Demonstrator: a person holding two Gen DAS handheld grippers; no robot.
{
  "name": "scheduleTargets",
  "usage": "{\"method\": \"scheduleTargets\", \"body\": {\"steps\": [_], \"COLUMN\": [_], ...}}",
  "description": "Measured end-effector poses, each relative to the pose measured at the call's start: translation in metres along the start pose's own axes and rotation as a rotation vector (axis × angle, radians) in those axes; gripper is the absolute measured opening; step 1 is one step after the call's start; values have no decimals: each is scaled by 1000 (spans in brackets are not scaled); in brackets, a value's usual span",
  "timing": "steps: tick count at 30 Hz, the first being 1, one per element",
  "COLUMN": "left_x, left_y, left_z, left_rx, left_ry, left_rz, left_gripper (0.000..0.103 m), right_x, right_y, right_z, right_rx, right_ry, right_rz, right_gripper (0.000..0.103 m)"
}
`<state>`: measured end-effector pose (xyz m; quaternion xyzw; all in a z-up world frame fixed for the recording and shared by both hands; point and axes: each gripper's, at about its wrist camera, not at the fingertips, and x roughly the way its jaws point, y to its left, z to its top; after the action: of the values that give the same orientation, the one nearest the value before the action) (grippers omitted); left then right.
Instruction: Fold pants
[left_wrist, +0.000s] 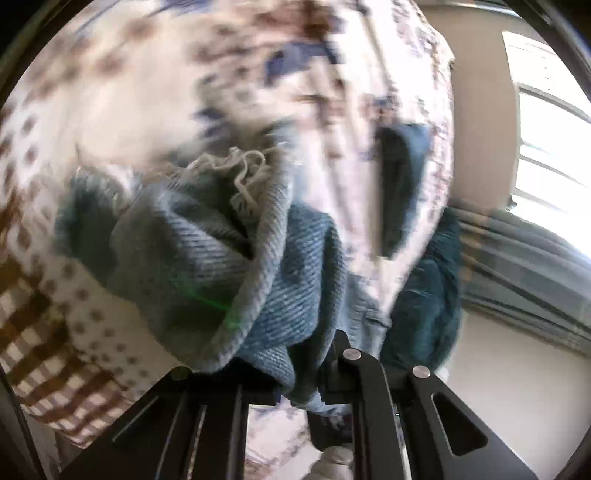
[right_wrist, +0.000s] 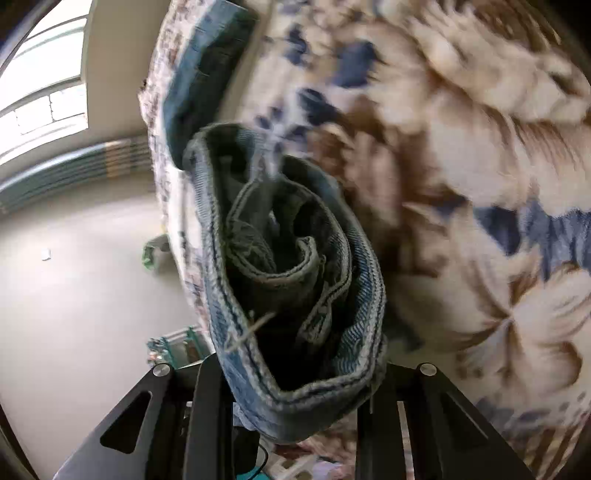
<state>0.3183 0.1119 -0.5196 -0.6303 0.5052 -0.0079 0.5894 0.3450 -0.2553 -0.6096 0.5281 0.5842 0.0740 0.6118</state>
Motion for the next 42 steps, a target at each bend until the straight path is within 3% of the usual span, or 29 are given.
{"method": "scheduleTargets", "body": {"steps": [5, 9, 15, 20, 22, 25, 29, 32, 37, 39, 42], "left_x": [5, 26, 88, 150, 172, 221, 260, 257, 242, 235, 225], "left_y": [-90, -169, -296, -369, -368, -331, -246, -202, -200, -203, -206], "left_z": [39, 71, 120, 159, 172, 196, 203, 197, 194, 195, 203], "left_rx": [71, 153, 249, 366, 396, 417, 427, 395, 410, 396, 387], "left_ry": [52, 57, 69, 71, 73, 87, 120, 137, 131, 134, 115], "left_rz": [-43, -75, -166, -205, -196, -126, 56, 64, 52, 45, 54], "left_gripper": [11, 11, 11, 11, 11, 11, 11, 13, 14, 14, 23], "right_x": [-18, -39, -56, -59, -43, -9, 55, 69, 64, 59, 43], "right_y": [61, 118, 212, 263, 265, 237, 139, 99, 113, 123, 131], "right_z": [7, 47, 149, 238, 273, 311, 331, 331, 331, 331, 323], "right_rx": [-11, -44, -97, -163, -165, -139, 4, 70, 14, -11, -15], "right_ry": [-53, -104, -192, -265, -277, -268, -211, -186, -139, -133, -168], "right_rz": [45, 89, 184, 232, 237, 216, 131, 158, 112, 80, 44], "right_gripper": [25, 25, 25, 25, 25, 25, 25, 26, 37, 57, 61]}}
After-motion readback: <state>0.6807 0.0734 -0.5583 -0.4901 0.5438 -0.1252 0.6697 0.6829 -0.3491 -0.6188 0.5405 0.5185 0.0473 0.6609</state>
